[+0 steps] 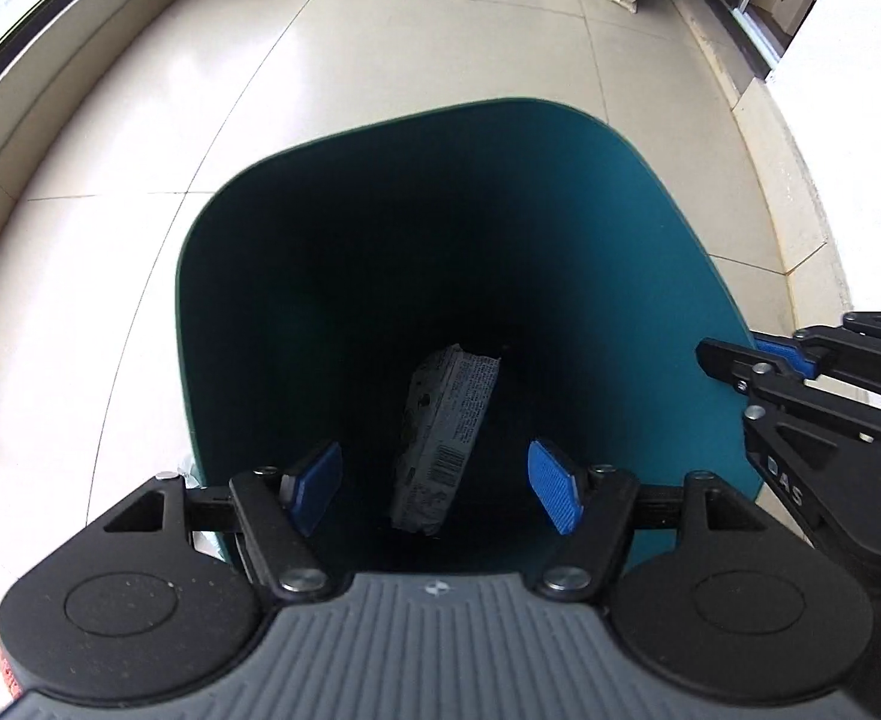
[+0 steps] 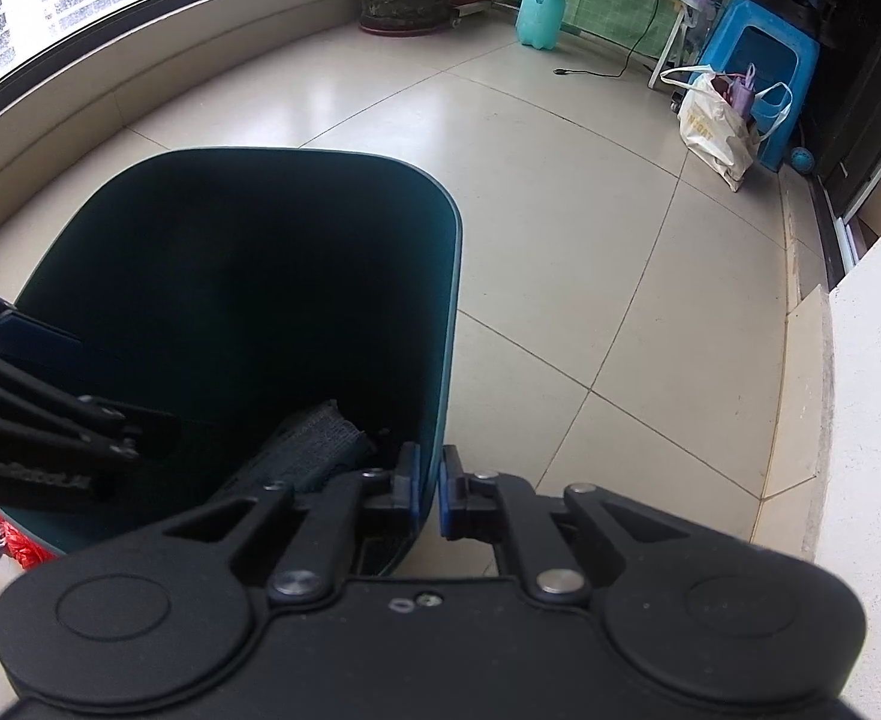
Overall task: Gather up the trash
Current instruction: 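Carry the wrapper into the wastebasket and open the left gripper, then lower the left gripper to the orange foam net and close on it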
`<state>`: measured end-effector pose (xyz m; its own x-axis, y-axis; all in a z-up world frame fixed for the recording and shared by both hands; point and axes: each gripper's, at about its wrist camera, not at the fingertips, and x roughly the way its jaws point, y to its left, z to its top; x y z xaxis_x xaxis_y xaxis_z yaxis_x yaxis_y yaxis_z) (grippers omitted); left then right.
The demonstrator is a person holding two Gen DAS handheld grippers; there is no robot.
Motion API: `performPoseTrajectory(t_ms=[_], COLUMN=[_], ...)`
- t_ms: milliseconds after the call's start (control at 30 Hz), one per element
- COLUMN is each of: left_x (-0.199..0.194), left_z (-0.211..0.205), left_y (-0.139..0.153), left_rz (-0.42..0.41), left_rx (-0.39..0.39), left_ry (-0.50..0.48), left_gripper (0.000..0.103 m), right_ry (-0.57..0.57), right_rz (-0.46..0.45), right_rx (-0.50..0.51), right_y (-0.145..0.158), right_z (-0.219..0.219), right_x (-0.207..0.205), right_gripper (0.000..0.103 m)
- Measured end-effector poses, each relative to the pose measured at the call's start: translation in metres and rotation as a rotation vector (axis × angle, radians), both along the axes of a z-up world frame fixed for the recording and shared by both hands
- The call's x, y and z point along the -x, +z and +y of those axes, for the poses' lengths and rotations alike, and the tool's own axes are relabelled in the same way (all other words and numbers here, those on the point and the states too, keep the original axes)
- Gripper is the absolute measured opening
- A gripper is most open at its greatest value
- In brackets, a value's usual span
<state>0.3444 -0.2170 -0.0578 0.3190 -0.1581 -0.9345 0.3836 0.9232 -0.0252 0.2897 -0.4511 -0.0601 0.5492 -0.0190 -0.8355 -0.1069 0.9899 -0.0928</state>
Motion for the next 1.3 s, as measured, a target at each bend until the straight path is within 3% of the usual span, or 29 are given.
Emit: performPoseTrajectory(t_ms=[233, 333, 600, 800, 933, 1067, 1300], left_x=[0.036, 0.045, 0.069, 0.088, 0.1, 0.112, 0.104], left_z=[0.027, 0.042, 0.074, 0.114, 0.135, 0.143, 0.133], left_y=[0.039, 0.054, 0.063, 0.061, 0.048, 0.016, -0.085], left_rz=[-0.117, -0.125, -0.158, -0.155, -0.132, -0.101, 0.048], left_rx=[0.045, 0.069, 0.046, 0.103, 0.116, 0.074, 0.028], left_ry=[-0.045, -0.032, -0.014, 0.011, 0.005, -0.049, -0.109], left_gripper=[0.068, 0.068, 0.068, 0.075, 0.075, 0.08, 0.08], right_ry=[-0.024, -0.03, -0.027, -0.01, 0.004, 0.035, 0.065], right_rz=[0.014, 0.02, 0.023, 0.027, 0.034, 0.05, 0.066], right_rx=[-0.008, -0.008, -0.017, -0.01, -0.014, 0.011, 0.036], right_y=[0.0, 0.001, 0.001, -0.001, -0.001, -0.001, -0.001], right_z=[0.0, 0.001, -0.003, -0.003, -0.004, -0.001, 0.003], right_x=[-0.001, -0.004, -0.008, -0.006, -0.005, -0.006, -0.009], right_gripper=[0.004, 0.004, 0.004, 0.004, 0.005, 0.005, 0.006])
